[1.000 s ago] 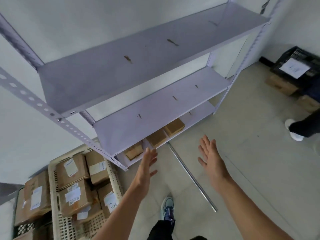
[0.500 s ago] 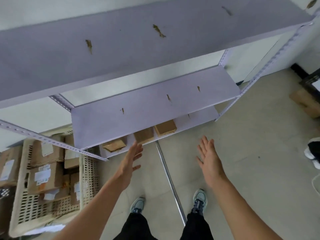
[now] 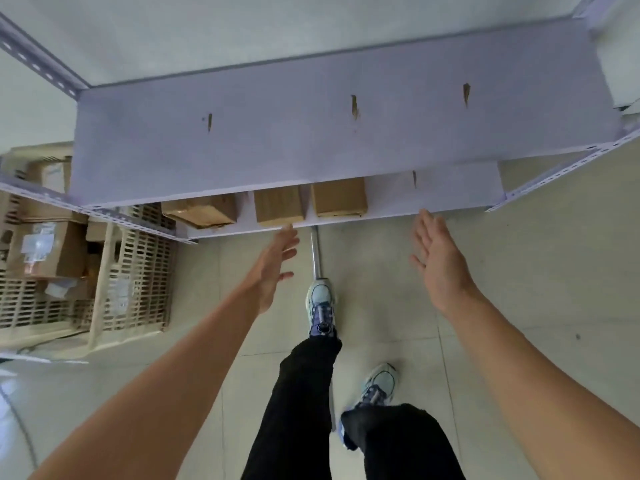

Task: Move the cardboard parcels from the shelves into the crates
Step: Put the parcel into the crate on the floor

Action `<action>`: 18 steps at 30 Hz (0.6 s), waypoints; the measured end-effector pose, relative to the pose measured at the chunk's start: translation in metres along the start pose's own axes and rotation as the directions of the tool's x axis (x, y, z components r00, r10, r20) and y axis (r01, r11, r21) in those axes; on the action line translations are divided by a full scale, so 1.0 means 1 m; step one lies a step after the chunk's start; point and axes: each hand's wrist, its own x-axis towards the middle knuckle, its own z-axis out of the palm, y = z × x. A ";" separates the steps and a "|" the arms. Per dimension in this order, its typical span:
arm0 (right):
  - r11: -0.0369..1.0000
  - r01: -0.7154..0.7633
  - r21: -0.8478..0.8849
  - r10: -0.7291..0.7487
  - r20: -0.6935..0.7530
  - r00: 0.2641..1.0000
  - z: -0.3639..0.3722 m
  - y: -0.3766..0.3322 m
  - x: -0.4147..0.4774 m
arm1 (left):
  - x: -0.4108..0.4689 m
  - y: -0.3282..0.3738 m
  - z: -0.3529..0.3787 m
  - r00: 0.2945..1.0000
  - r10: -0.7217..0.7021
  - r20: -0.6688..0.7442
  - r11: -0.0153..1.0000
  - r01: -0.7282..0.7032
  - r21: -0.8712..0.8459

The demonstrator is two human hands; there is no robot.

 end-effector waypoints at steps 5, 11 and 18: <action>0.999 -0.004 -0.032 0.005 0.036 0.999 -0.007 0.041 0.108 | 0.116 -0.033 0.021 1.000 -0.004 -0.027 1.000 0.004 0.000; 0.998 0.008 -0.062 -0.005 0.047 0.999 0.007 0.081 0.241 | 0.260 -0.054 0.033 0.995 0.007 -0.099 0.999 -0.012 -0.047; 0.986 0.076 -0.148 -0.064 0.085 0.994 0.036 0.097 0.368 | 0.387 -0.044 0.038 0.992 0.079 -0.098 0.993 -0.087 -0.083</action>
